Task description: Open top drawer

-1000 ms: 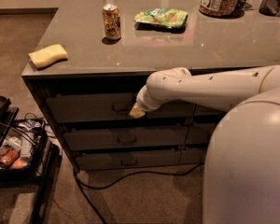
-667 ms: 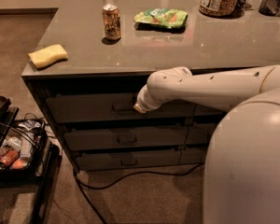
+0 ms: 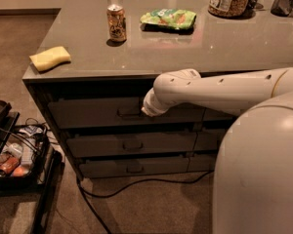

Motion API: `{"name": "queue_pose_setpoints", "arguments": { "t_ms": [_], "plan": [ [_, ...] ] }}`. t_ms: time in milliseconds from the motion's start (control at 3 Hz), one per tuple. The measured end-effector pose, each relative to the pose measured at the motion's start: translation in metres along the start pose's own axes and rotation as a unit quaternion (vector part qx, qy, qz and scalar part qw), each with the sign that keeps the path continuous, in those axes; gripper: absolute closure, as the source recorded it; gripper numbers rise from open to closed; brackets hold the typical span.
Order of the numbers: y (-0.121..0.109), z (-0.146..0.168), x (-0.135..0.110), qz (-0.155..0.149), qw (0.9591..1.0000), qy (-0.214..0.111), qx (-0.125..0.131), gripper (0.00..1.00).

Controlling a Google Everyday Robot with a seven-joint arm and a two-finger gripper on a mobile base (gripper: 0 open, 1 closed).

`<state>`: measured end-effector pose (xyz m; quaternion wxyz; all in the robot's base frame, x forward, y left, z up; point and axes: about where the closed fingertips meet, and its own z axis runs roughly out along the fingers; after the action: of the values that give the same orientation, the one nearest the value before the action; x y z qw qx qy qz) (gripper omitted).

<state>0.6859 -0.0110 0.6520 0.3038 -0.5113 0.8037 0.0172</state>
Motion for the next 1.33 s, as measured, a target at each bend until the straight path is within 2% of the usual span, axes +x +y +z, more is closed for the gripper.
{"name": "queue_pose_setpoints", "arguments": {
  "t_ms": [1333],
  "plan": [
    [-0.0102, -0.0064, -0.0042, 0.0, 1.0, 0.0, 0.0, 1.0]
  ]
}}
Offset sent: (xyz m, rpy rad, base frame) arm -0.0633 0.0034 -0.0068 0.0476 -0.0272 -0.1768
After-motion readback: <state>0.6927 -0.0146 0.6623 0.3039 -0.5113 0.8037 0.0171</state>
